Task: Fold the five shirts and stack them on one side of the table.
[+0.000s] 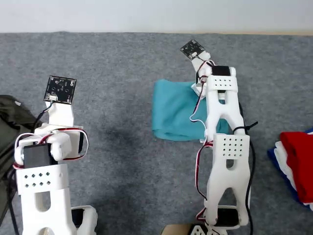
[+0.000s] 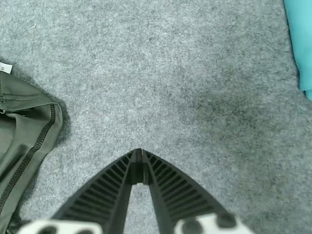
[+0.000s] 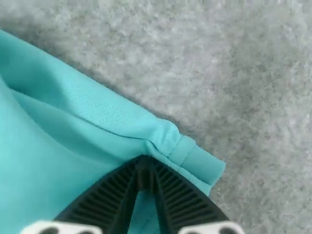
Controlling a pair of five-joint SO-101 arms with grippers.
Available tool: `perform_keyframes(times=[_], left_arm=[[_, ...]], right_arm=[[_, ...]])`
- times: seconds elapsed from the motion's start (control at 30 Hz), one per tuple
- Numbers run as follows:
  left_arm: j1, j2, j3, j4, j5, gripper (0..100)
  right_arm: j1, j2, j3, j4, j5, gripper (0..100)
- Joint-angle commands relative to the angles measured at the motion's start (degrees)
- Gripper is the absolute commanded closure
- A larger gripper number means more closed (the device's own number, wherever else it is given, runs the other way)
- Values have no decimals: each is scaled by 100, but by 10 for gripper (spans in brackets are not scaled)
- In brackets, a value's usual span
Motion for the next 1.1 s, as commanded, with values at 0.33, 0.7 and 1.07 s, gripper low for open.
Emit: perform_keyframes(times=[0.33,0.7,1.07], left_arm=[[18,-97,-22,9,0,998],[9,-97,92,-18,-18,998],[9,-97,92,-18,-18,998]], right_arm=[[-673,-1437,-290,303,-18,988],[-1763,-927,-290,101,-26,988],[-2316,-295,-695,259,9,988]])
